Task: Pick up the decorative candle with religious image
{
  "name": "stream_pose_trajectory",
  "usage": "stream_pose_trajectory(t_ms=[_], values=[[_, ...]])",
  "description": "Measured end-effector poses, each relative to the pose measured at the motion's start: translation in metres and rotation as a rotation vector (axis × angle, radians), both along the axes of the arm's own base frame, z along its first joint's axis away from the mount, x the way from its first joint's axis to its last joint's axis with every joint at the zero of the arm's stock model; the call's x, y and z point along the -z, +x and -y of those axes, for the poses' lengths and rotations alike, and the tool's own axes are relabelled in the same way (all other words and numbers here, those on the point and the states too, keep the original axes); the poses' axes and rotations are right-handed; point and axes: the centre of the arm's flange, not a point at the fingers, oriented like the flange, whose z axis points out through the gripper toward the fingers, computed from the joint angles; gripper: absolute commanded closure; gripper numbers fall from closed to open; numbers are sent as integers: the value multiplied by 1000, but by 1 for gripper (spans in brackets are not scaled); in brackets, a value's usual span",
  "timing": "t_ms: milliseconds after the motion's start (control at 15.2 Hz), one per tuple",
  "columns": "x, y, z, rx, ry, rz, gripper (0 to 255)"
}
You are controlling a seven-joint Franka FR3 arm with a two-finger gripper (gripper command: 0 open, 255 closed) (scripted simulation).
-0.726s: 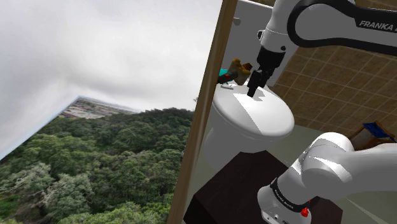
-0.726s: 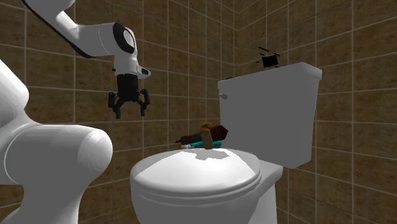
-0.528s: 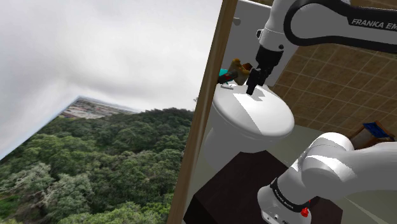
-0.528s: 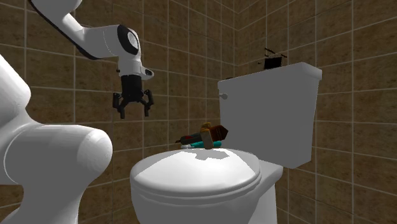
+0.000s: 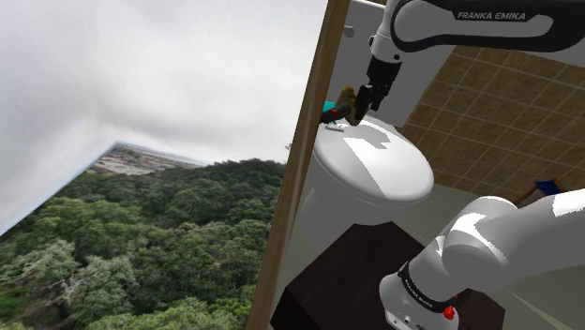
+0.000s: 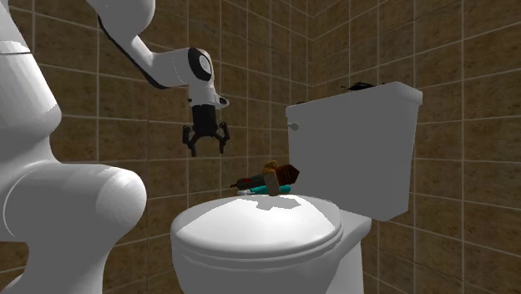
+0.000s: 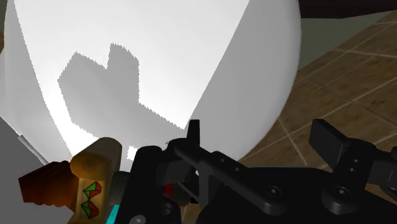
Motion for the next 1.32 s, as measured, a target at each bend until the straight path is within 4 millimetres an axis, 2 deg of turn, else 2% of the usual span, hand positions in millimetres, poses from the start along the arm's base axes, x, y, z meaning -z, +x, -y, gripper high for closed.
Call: stream_pose_trajectory(t_ms=[594, 1320], values=[[6, 84, 86, 31, 0, 17, 0], [12, 174, 192, 70, -1, 38, 0]])
